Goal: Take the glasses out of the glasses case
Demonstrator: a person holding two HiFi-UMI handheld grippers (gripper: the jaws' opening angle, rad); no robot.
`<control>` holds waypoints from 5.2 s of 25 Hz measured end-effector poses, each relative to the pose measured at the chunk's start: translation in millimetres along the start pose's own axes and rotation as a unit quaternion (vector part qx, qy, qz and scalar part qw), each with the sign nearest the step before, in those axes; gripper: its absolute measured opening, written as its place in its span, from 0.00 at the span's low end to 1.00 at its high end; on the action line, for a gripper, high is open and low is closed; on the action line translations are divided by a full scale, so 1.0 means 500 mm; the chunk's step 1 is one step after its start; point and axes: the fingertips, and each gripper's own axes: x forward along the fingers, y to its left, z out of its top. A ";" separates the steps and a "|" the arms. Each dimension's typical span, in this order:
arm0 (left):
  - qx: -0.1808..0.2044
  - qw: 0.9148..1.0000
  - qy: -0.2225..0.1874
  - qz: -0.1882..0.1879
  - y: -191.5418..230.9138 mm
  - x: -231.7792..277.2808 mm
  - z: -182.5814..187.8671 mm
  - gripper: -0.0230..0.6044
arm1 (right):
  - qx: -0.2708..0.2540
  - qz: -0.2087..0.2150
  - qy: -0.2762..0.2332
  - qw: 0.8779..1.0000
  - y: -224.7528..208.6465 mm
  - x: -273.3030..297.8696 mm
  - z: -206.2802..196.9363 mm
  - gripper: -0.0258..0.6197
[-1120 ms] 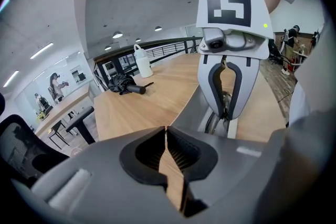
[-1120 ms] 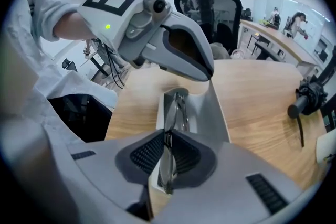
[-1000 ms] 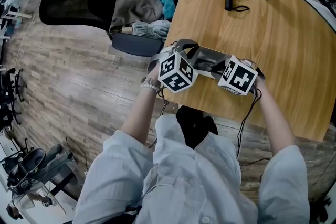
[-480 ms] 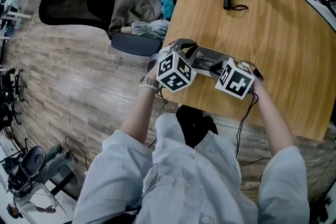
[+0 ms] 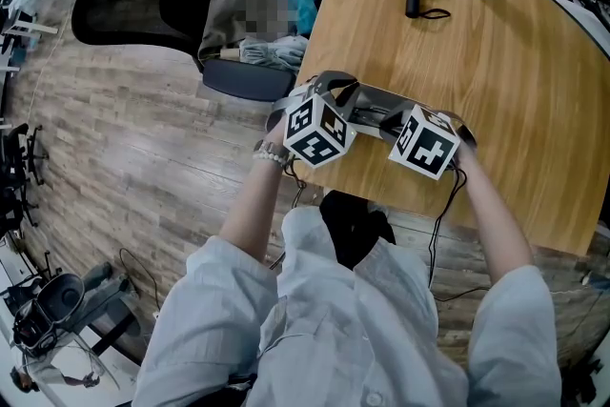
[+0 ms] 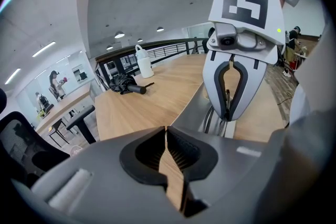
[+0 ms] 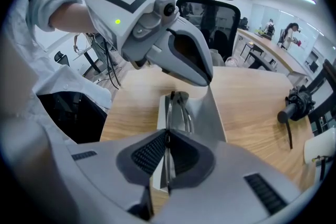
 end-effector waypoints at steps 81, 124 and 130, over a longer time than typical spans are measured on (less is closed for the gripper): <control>-0.007 0.999 0.019 0.030 -0.029 -0.029 -0.015 0.06 | 0.240 -0.043 -0.056 0.968 0.005 -0.107 -0.321 0.21; -0.085 0.996 0.020 0.010 -0.120 -0.068 -0.094 0.06 | 0.132 -0.152 -0.116 0.973 0.054 -0.043 -0.128 0.28; -0.115 0.993 -0.030 0.003 -0.107 -0.088 -0.036 0.05 | 0.215 -0.199 -0.189 0.937 0.043 -0.099 -0.120 0.28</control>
